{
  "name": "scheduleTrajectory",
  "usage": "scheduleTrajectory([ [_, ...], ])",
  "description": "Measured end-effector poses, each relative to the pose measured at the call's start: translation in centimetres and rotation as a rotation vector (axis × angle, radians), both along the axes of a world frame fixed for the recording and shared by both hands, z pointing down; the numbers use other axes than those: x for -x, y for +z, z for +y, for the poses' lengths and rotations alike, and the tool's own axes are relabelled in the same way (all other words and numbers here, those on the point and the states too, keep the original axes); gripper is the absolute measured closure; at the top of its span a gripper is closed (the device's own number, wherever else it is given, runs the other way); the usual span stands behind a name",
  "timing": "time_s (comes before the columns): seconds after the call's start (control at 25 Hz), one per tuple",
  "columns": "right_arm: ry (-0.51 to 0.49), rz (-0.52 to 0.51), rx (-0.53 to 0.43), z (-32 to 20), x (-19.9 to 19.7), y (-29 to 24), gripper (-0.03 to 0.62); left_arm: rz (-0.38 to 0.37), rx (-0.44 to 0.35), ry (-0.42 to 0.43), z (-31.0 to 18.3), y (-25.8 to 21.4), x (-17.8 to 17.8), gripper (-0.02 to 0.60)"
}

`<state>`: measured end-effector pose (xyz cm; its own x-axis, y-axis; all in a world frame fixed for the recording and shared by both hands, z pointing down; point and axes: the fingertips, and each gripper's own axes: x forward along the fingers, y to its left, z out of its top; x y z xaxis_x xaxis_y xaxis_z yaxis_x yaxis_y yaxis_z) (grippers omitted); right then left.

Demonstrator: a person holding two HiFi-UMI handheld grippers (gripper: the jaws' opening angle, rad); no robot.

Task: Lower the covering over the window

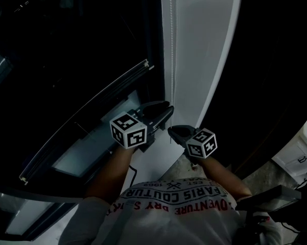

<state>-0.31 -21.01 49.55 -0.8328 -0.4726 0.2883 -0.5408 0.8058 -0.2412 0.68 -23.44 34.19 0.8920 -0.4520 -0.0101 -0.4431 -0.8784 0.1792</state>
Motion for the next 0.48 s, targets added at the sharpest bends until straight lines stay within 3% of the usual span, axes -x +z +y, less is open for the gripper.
scheduleTrajectory([
  [0.4, -0.009, 0.003, 0.002, 0.5, 0.2, 0.1, 0.586, -0.026, -0.079, 0.022, 0.5, -4.2, -1.5, 0.492],
  [0.48, -0.011, 0.005, 0.002, 0.5, 0.3, 0.1, 0.586, -0.037, -0.067, 0.006, 0.2, -4.4, -1.4, 0.529],
])
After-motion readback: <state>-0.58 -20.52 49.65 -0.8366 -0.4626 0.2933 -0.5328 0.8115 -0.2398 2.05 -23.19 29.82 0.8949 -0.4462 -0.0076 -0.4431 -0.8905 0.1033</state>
